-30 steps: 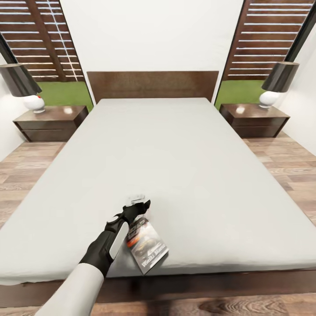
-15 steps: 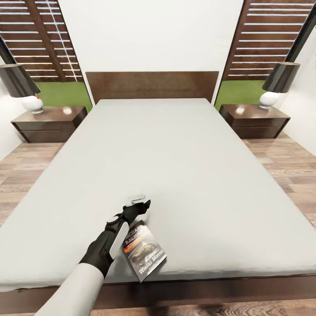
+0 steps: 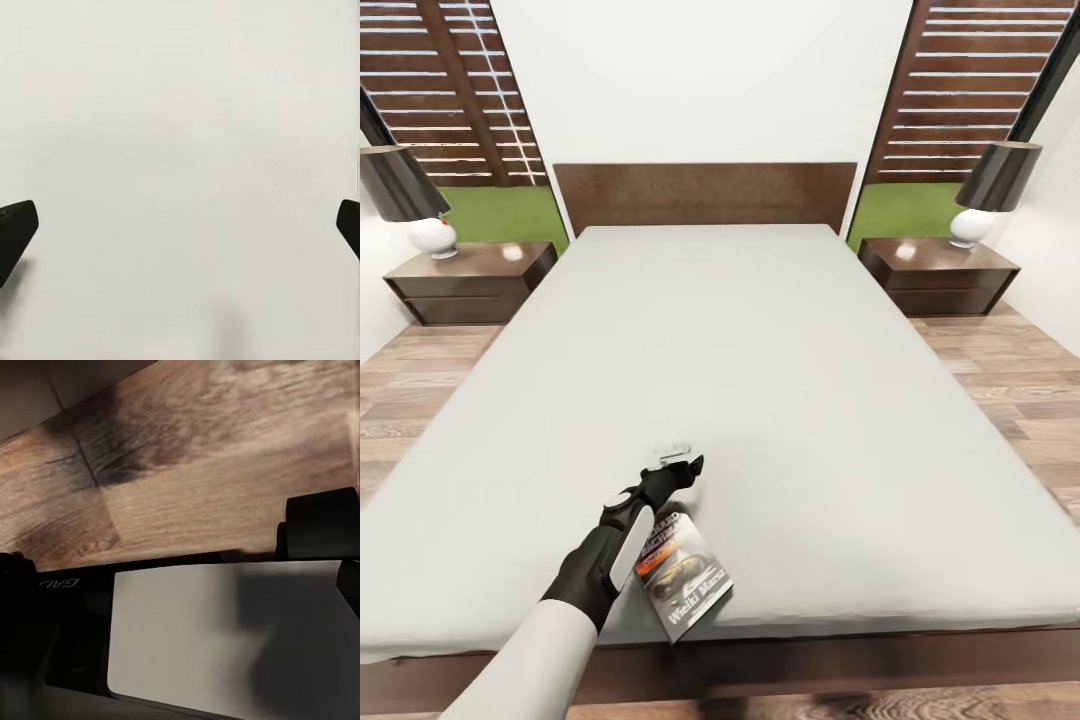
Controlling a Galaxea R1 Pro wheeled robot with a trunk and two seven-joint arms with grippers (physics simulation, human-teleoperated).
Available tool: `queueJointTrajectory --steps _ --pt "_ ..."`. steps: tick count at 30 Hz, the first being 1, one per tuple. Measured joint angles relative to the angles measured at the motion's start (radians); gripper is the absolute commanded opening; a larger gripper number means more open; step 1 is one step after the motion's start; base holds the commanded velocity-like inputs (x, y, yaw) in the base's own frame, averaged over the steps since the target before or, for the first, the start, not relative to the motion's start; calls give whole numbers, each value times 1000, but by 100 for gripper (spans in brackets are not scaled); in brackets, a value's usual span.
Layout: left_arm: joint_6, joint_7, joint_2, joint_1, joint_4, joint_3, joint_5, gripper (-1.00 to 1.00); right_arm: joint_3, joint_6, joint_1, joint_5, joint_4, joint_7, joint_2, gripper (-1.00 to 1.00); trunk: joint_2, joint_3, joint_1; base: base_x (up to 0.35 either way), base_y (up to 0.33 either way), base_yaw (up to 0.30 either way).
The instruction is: In the bedroom, move the book from the bed onto either nightstand, and place the two sandals side by side next to the bed.
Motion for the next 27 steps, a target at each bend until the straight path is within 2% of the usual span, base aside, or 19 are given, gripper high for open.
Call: queueJointTrajectory --steps 12,23,27 --pt "-1 0 0 0 0 0 0 100 0 0 0 0 0 0 0 100 0 0 0 -10 -55 0" --pt "-1 0 0 0 0 0 0 100 0 0 0 0 0 0 0 100 0 0 1 -286 -1 0" --pt "-1 0 0 0 0 0 0 100 0 0 0 0 0 0 0 100 0 0 0 -97 0 0"
